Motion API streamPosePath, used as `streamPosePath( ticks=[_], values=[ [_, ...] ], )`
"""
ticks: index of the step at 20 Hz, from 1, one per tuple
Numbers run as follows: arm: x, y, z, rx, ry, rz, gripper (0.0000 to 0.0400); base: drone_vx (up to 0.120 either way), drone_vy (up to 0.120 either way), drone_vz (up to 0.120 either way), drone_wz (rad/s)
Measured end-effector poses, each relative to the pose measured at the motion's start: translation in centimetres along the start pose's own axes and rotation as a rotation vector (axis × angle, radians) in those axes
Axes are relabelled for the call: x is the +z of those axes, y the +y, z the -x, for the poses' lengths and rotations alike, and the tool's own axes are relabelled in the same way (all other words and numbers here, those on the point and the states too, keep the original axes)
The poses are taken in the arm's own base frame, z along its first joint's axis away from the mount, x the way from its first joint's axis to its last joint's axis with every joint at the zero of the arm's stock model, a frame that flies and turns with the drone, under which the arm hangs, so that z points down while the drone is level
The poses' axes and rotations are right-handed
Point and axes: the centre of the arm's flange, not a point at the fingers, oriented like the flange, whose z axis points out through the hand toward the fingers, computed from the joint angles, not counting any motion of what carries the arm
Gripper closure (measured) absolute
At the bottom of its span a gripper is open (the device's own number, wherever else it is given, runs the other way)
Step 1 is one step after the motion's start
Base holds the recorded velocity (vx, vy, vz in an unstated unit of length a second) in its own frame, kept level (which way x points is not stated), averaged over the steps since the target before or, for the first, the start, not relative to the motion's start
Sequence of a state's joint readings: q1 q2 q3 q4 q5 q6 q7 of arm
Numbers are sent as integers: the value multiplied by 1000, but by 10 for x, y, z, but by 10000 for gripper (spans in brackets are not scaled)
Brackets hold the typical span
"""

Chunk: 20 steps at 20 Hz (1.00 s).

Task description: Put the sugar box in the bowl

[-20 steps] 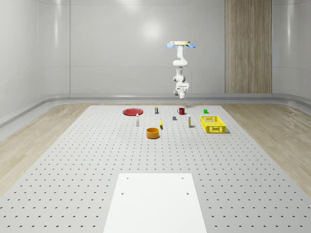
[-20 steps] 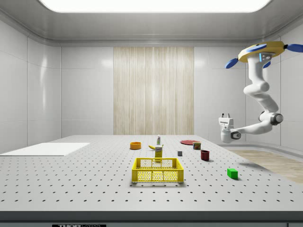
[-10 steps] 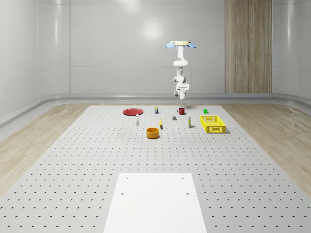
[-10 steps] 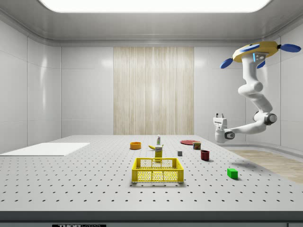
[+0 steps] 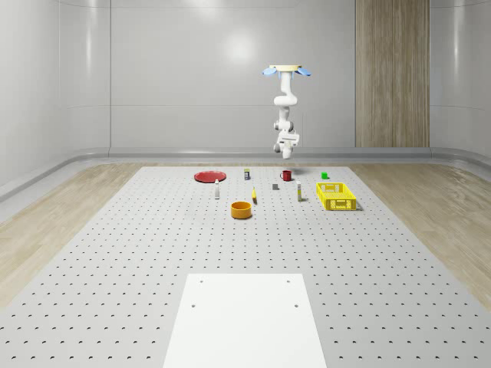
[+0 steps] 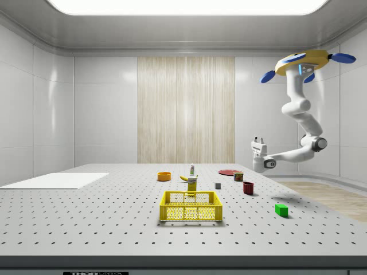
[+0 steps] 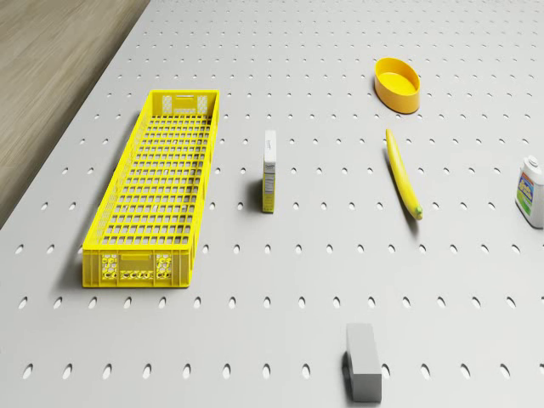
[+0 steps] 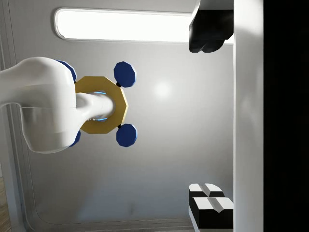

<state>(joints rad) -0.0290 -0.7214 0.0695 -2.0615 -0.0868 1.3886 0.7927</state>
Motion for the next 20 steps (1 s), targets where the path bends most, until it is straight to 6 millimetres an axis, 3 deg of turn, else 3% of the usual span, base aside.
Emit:
streamPosePath(
  ticks=[6, 11, 13, 16, 20],
  values=[
    [3, -15, 16, -4, 163, 157, 0, 120, 0, 0, 0],
    [22, -43, 44, -13, 475, 467, 0, 120, 0, 0, 0],
    [41, -55, 58, -18, 668, 660, 0, 120, 0, 0, 0],
    [87, -68, 71, -27, 1018, 1011, 0, 120, 0, 0, 0],
    [150, -58, 63, -37, 1479, 1476, 0, 120, 0, 0, 0]
  ],
)
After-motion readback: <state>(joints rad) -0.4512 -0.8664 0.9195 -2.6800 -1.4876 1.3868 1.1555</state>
